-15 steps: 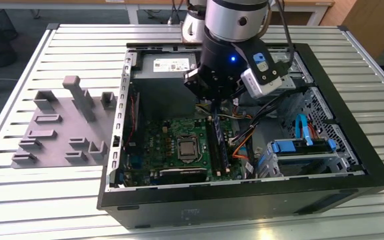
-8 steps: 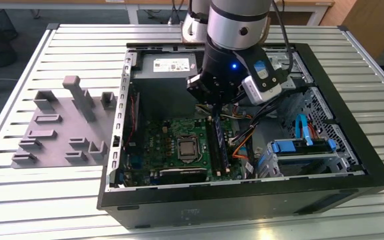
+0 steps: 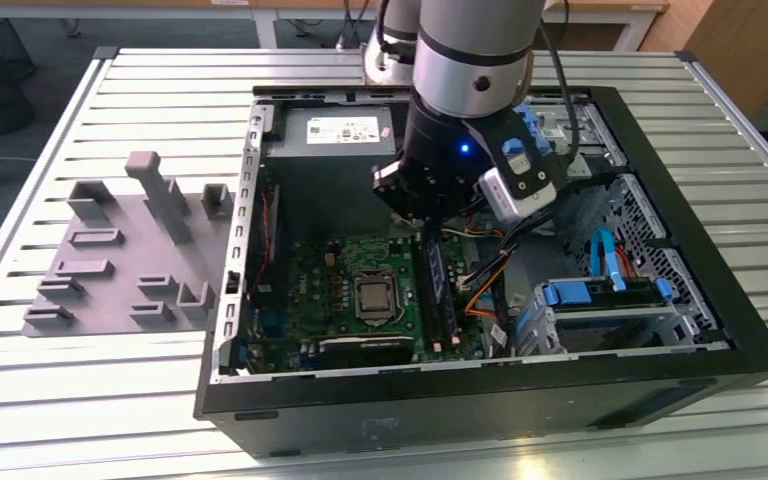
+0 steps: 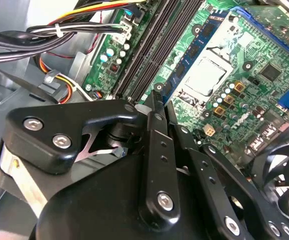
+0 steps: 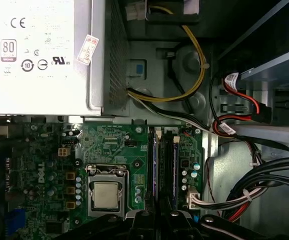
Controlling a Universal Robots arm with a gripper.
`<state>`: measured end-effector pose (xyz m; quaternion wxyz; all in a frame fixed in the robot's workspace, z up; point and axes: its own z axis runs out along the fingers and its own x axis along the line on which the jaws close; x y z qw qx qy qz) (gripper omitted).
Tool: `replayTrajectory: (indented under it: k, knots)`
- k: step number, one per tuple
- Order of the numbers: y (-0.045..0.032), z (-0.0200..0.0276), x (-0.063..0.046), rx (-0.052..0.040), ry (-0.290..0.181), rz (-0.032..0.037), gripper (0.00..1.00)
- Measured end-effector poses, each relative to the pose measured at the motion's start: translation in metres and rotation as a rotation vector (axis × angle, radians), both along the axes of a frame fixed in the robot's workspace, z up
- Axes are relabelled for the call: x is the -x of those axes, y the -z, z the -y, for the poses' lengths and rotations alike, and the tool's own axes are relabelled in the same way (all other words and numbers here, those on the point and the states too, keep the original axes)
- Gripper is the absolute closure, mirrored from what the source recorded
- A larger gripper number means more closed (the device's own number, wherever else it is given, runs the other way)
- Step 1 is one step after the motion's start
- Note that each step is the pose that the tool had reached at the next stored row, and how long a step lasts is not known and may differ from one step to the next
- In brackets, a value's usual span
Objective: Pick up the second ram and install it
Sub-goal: 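Insert the second ram into the second slot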
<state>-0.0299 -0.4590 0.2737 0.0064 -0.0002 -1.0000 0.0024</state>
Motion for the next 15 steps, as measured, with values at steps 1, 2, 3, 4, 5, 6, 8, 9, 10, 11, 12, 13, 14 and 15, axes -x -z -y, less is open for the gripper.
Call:
replayTrajectory:
  k: [1, 2, 3, 4, 5, 6, 8, 9, 10, 11, 12, 13, 14, 15]
  knots:
    - [0.0019, 0.0004, 0.0, 0.0001, 0.0, -0.0001, 0.86]
    - [0.0037, 0.0008, 0.0, 0.0001, 0.001, -0.0001, 0.86]
    - [0.0054, 0.0012, 0.0, 0.0, 0.001, -0.0001, 0.86]
    - [0.0071, 0.0016, 0.0, 0.0001, 0.001, -0.0002, 0.86]
    - [0.0088, 0.0021, 0.0, 0.0002, 0.002, -0.0003, 0.86]
    - [0.0107, 0.0026, 0.0, 0.0002, 0.002, -0.0004, 0.86]
    - [0.0141, 0.0032, 0.0, 0.0, 0.003, -0.0005, 0.86]
    - [0.0146, 0.0032, 0.0, 0.0001, 0.003, -0.0005, 0.86]
    - [0.0146, 0.0032, 0.0, 0.0003, 0.003, -0.0006, 0.86]
    - [0.0146, 0.0032, 0.0, 0.0003, 0.003, -0.0006, 0.86]
    - [0.0146, 0.0032, 0.0, 0.0004, 0.003, -0.0006, 0.86]
    - [0.0147, 0.0032, 0.0, 0.0003, 0.003, -0.0006, 0.86]
    - [0.0148, 0.0032, 0.0, 0.0003, 0.003, -0.0006, 0.86]
    - [0.0153, 0.0032, 0.0, 0.0001, 0.003, -0.0005, 0.86]
